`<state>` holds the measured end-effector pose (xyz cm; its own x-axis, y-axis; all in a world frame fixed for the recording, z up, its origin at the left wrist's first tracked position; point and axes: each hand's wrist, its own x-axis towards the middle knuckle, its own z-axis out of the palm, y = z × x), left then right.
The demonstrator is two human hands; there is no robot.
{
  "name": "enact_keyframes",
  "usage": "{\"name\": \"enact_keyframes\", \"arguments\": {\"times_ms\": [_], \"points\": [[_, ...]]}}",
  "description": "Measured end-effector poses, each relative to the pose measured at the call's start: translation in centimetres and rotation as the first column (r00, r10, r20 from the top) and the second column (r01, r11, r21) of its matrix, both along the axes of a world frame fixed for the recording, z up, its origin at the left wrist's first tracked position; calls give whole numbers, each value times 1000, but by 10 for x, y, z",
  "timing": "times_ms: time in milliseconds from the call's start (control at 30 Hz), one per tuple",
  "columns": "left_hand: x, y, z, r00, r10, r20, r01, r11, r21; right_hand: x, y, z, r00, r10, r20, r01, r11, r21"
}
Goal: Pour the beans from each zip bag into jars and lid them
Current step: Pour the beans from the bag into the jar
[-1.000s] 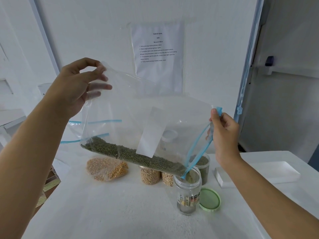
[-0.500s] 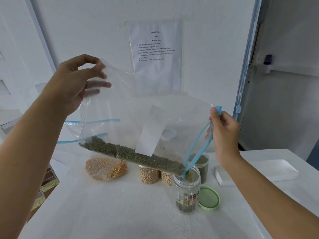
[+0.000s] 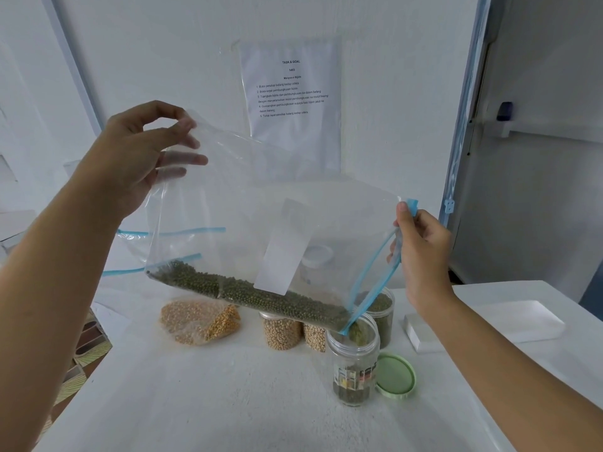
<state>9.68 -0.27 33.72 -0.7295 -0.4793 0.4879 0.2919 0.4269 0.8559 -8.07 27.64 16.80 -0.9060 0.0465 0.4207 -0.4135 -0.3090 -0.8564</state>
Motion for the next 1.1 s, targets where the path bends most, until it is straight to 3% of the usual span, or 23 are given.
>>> {"name": "enact_keyframes", "arguments": {"times_ms": [1100], "points": [[-2,1,6,1000,1,3,-1,1000,-13,0,1,0,1000,2,7,-2,1000,5]]}}
